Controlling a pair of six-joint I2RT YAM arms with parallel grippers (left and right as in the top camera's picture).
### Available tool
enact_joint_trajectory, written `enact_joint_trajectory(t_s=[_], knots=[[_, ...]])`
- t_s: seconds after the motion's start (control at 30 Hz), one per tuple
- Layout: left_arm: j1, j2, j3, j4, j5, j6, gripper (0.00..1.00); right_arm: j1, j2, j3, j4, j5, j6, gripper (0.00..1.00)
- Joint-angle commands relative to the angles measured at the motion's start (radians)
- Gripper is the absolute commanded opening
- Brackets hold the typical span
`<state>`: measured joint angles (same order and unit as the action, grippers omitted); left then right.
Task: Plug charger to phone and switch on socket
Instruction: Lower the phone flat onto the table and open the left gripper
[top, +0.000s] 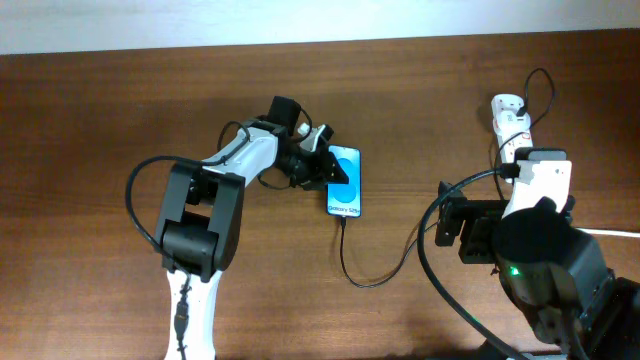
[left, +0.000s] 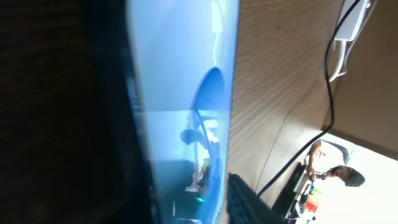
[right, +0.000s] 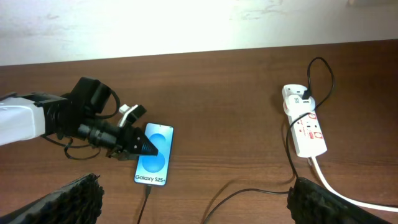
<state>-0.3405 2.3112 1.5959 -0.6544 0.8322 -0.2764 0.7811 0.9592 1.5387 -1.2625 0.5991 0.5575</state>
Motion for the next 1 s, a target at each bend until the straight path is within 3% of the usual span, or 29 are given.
enact_joint_trajectory(t_s=[0.0,0.07,0.13,0.33,0.43,0.53,0.7,0.8,0.9,0.97], knots=[[0.006,0.046,-0.026,-0.022,-0.194,0.003,0.45,-0.003,-0.002,-0.004,0.002,0.019,0.009,0.99],[0.006,0.046,-0.026,-0.045,-0.232,0.0,0.47,-0.003,-0.002,-0.004,0.002,0.019,0.009,0.99],[0.006,0.046,-0.026,-0.085,-0.312,-0.03,0.57,-0.003,-0.002,-0.005,0.002,0.019,0.009,0.99],[0.006,0.046,-0.026,-0.115,-0.392,-0.053,0.73,-0.003,-0.002,-0.004,0.002,0.019,0.009,0.99],[0.006,0.046,-0.026,-0.122,-0.415,-0.053,0.92,-0.003,-0.002,-0.004,0.001,0.019,0.009,0.99],[0.006,0.046,-0.025,-0.127,-0.418,-0.053,1.0,-0.003,-0.002,-0.004,-0.006,0.019,0.009,0.99],[0.008,0.029,0.008,-0.22,-0.546,-0.053,1.0,-0.003,-0.002,-0.004,-0.02,0.022,0.009,0.99],[0.008,-0.075,0.027,-0.252,-0.637,-0.053,1.0,-0.003,-0.002,-0.004,-0.011,0.118,0.009,0.99],[0.008,-0.225,0.027,-0.251,-0.719,-0.053,1.0,-0.003,-0.002,-0.004,0.085,0.264,0.009,0.99],[0.007,-0.377,0.027,-0.251,-0.831,-0.053,1.0,-0.003,0.001,-0.004,0.237,0.333,0.008,0.99]])
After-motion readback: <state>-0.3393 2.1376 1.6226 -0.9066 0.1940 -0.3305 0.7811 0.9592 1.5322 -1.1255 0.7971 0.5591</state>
